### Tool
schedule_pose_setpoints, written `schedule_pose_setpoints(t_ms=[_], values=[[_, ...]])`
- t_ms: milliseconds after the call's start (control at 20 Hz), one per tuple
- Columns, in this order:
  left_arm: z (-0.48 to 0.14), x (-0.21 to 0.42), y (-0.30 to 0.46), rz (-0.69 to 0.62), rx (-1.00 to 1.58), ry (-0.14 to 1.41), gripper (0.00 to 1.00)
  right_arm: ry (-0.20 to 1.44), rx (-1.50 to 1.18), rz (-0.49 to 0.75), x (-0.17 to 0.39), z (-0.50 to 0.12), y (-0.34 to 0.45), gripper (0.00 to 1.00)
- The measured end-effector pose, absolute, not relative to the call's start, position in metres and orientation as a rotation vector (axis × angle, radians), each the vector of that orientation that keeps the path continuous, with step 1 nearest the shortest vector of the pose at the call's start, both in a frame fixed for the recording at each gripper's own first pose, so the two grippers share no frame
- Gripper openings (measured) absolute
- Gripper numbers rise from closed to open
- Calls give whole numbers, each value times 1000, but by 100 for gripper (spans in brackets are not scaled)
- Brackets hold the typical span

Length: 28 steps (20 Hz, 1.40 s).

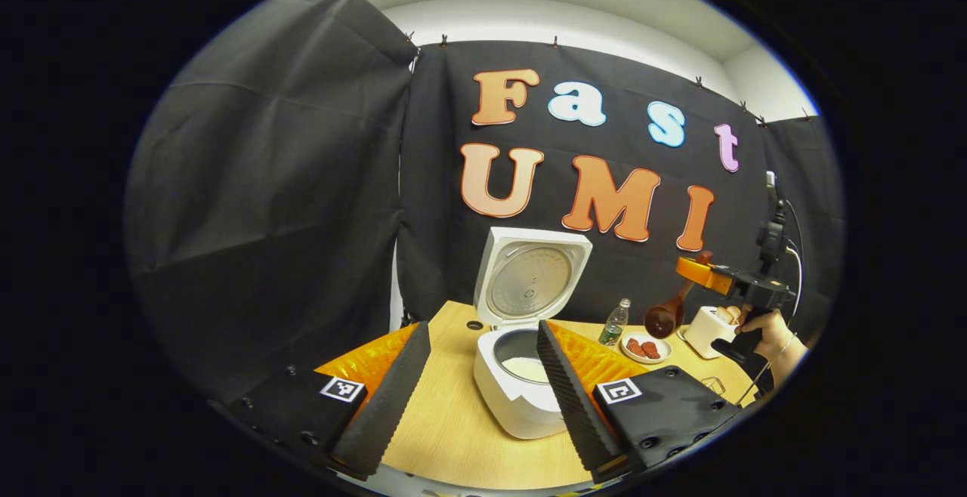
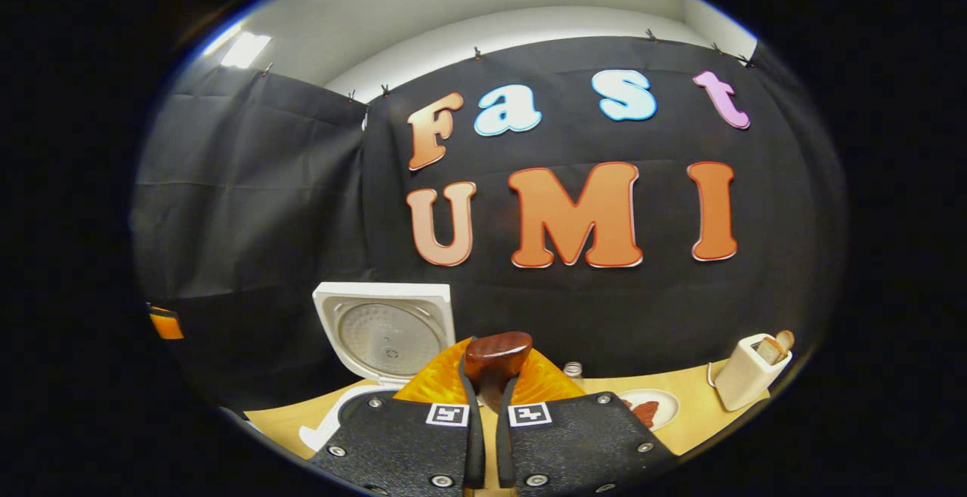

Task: Close the left gripper, press the button to open the rice cooker; take a wooden spoon from the chopstick holder with the right hand, scoop a spoonful of rice and pour it into the rice cooker, then put the wooden spoon back into the chopstick holder.

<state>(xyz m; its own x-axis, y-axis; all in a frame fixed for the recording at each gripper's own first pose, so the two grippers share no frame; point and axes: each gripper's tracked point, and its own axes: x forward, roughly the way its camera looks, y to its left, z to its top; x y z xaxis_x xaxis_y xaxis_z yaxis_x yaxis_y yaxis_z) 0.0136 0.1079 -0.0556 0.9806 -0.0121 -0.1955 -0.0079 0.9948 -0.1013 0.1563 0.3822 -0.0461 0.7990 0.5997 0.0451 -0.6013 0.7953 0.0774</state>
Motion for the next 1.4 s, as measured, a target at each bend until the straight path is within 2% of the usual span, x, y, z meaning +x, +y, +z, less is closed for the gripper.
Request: schedule_pose_setpoints(t_ms=[100,150,200,250,300,500,600,650,700,750,800,1150,1200,1250,1400], values=[[-55,16,102,-7,-92,191,100,-8,99,599,161,-50,349,5],[-54,17,102,-3,-88,188,93,-2,103,576,163,-53,333,10],[-53,18,100,-2,-89,185,96,4,107,552,165,-57,316,5],[-51,19,99,-4,-92,184,93,10,113,528,166,-62,300,5],[-49,21,97,-5,-94,183,96,17,120,507,166,-66,286,5],[-46,25,91,-11,-90,176,96,56,143,428,162,-90,236,5],[-46,27,85,-19,-77,180,99,81,162,391,157,-105,214,5],[-47,28,83,-24,-70,183,99,96,174,374,156,-112,205,10],[-47,29,80,-27,-64,187,99,114,192,357,155,-121,195,10],[-48,29,78,-31,-58,190,99,124,212,344,153,-126,188,5],[-48,30,74,-36,-54,193,96,134,227,332,151,-132,179,5],[-53,38,56,-50,-56,211,96,210,287,258,150,-184,146,5],[-53,39,54,-48,-58,213,96,223,293,256,151,-192,146,10],[-52,39,53,-46,-60,215,96,235,299,252,152,-200,146,5],[-52,42,50,-38,-52,219,96,278,332,242,158,-227,145,5]])
